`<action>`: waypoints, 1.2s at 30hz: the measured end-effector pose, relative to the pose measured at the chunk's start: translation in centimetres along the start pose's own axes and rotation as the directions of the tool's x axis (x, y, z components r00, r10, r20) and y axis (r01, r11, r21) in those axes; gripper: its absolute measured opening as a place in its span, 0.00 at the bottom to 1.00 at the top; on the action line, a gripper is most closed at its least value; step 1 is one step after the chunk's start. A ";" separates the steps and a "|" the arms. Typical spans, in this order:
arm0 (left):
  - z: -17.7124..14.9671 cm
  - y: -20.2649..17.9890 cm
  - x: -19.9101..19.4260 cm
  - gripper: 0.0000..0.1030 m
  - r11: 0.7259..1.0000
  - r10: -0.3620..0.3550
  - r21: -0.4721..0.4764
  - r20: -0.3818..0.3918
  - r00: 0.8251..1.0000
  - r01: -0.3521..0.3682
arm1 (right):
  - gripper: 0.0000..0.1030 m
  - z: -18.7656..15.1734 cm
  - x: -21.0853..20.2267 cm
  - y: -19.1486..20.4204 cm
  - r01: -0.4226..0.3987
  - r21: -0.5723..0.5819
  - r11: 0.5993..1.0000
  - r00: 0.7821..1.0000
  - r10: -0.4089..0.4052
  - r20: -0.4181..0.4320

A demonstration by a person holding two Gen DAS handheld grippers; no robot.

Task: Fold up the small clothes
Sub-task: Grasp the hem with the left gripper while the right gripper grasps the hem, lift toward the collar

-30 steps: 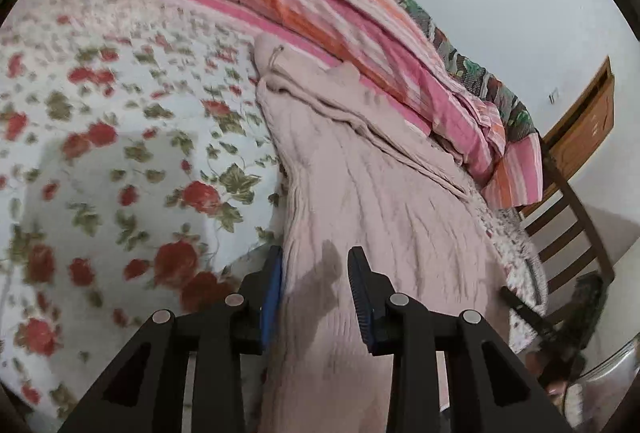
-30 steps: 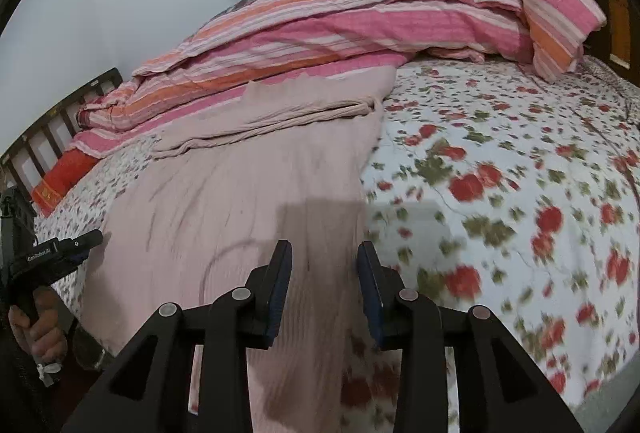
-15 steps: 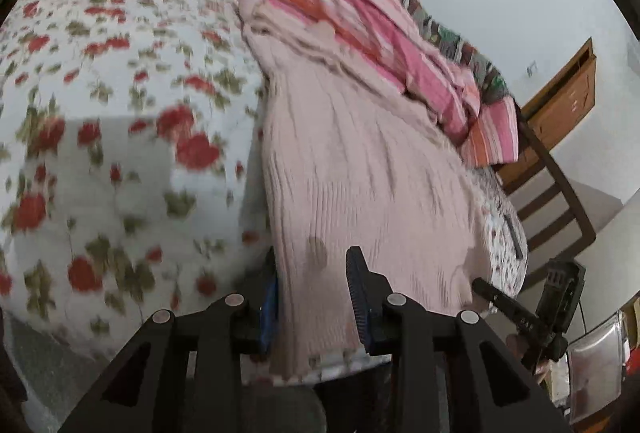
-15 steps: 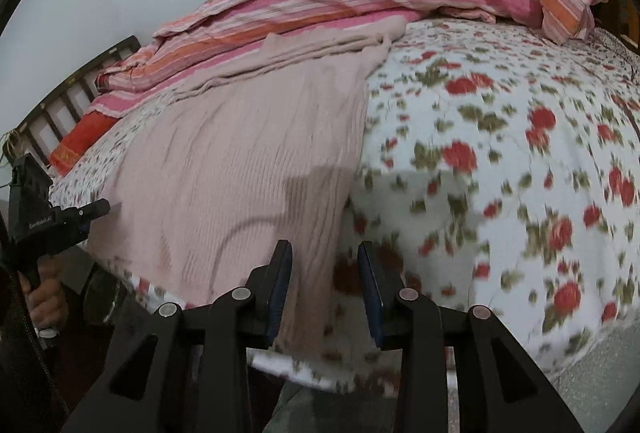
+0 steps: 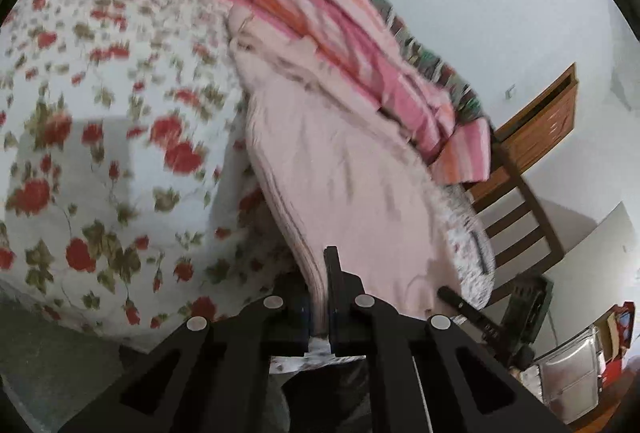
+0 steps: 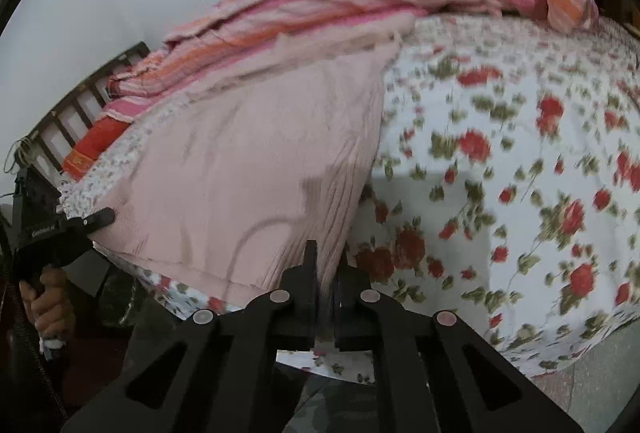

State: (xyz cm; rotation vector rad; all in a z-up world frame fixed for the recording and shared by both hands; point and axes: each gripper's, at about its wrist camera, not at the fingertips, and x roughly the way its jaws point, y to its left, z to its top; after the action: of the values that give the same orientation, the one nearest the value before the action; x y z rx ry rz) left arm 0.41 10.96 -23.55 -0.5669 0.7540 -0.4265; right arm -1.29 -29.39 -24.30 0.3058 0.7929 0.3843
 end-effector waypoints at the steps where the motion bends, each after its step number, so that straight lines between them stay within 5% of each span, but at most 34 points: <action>1: 0.4 -0.3 -0.5 0.06 1.000 -0.010 -0.003 0.018 1.000 0.010 | 0.05 0.4 -0.6 0.0 -0.022 0.015 1.000 1.000 0.022 0.021; 7: 3.0 -1.7 -2.5 0.06 0.998 -0.059 -0.019 0.108 0.992 0.061 | 0.05 2.4 -3.1 -0.2 -0.059 0.064 0.996 0.993 0.052 0.105; 17: 5.2 -3.9 -2.7 0.06 0.998 0.004 0.055 0.151 0.989 -0.013 | 0.05 6.1 -5.1 0.2 -0.120 0.121 0.985 0.977 0.096 0.188; 36: 13.0 -5.3 -1.3 0.06 0.997 0.008 0.073 0.237 0.972 -0.026 | 0.05 14.1 -3.7 0.0 -0.189 0.190 0.963 0.950 0.131 0.283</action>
State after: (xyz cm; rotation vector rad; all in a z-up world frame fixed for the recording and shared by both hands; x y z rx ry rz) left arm 8.31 11.80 -11.87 -0.5288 0.5115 -0.3628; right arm 6.77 -32.75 -12.64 0.6158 0.5432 0.4006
